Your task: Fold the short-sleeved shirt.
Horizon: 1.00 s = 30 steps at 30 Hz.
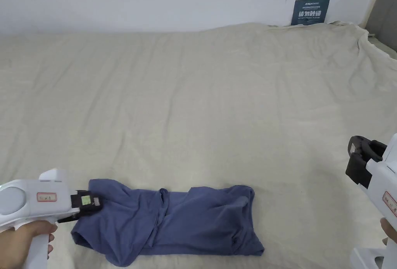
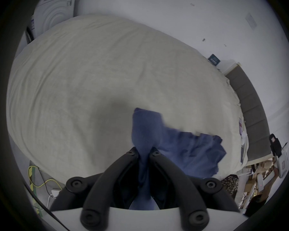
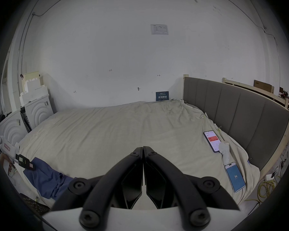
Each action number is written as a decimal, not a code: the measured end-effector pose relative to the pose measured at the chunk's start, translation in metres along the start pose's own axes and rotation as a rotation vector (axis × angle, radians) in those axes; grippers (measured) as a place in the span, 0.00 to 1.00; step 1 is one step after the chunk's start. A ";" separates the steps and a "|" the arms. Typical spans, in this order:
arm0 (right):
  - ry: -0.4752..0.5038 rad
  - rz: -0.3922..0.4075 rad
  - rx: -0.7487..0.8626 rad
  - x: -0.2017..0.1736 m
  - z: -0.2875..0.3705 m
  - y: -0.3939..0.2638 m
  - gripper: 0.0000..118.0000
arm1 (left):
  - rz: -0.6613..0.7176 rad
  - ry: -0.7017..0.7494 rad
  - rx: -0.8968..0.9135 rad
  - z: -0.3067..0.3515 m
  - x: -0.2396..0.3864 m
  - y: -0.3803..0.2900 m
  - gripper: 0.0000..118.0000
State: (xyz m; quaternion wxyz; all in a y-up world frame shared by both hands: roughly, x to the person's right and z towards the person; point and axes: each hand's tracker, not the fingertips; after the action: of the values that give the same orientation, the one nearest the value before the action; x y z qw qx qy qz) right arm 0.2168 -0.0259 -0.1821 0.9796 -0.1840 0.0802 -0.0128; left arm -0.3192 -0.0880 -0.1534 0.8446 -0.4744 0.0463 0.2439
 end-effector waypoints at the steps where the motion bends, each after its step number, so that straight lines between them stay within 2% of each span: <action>1: -0.001 -0.001 0.001 0.001 0.001 0.000 0.00 | -0.015 -0.035 -0.005 0.000 0.012 0.003 0.07; 8: -0.006 -0.011 0.013 0.009 0.008 0.000 0.00 | -0.173 -0.164 -0.071 -0.027 0.104 0.000 0.07; 19: -0.046 -0.036 0.019 0.032 0.020 -0.005 0.00 | -0.250 -0.224 -0.202 -0.121 0.205 -0.023 0.07; 26: -0.076 -0.042 0.008 0.047 0.025 -0.010 0.00 | -0.265 -0.210 -0.247 -0.162 0.242 -0.050 0.07; 28: -0.084 -0.045 0.007 0.049 0.027 -0.011 0.00 | -0.326 -0.117 -0.250 -0.175 0.250 -0.059 0.08; 30: -0.092 -0.045 0.006 0.052 0.029 -0.011 0.00 | -0.382 -0.085 -0.236 -0.176 0.262 -0.068 0.15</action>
State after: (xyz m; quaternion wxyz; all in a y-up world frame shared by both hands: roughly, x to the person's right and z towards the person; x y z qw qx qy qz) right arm 0.2726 -0.0284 -0.1591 0.9822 -0.1832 0.0310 -0.0266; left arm -0.0319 -0.1661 -0.2775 0.8154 -0.5592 -0.1087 0.1029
